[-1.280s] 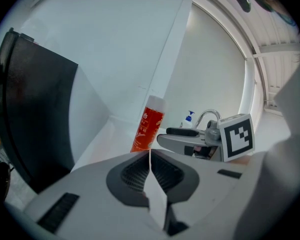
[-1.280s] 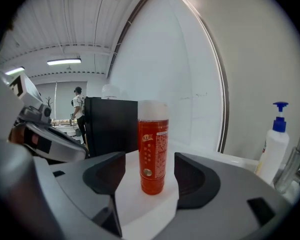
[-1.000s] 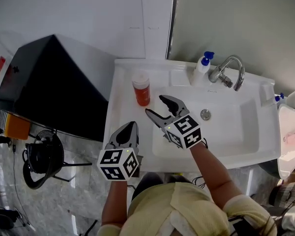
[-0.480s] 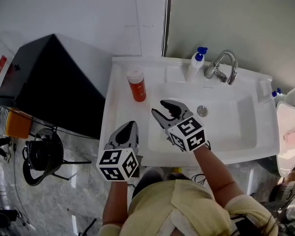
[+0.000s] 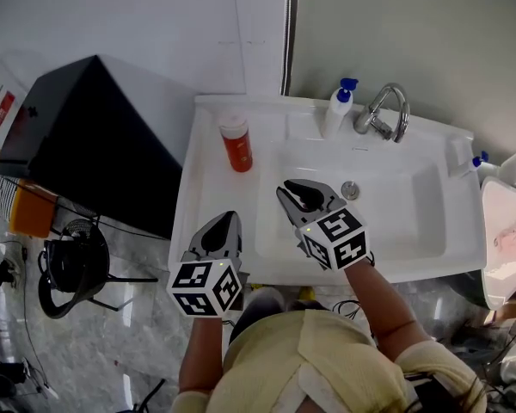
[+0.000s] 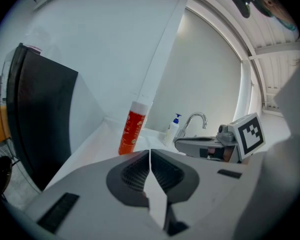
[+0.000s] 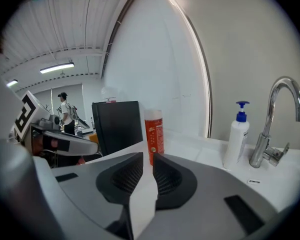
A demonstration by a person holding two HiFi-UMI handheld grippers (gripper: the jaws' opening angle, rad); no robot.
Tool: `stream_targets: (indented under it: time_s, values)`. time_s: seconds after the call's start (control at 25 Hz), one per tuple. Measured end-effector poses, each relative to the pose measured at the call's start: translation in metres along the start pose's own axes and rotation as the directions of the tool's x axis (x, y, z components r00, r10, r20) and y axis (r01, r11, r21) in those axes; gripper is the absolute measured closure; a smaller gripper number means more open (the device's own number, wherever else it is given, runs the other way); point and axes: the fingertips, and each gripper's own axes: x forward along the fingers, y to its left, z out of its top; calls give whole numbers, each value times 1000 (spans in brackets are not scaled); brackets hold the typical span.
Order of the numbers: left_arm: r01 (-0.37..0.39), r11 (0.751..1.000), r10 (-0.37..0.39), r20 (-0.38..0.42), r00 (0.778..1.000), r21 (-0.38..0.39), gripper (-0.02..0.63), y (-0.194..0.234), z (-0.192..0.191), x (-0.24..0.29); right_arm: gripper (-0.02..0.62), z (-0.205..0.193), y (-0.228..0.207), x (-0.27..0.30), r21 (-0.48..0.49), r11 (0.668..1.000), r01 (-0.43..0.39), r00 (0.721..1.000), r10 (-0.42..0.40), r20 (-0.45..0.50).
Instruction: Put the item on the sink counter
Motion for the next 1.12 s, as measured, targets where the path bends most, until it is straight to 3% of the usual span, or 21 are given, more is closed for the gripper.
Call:
stream_targets:
  time_s: [1.12]
  values:
    - [-48, 999, 48, -16, 999, -11, 563, -2, -14, -19, 569, -22, 0, -26, 36, 999, 38, 998, -36, -51]
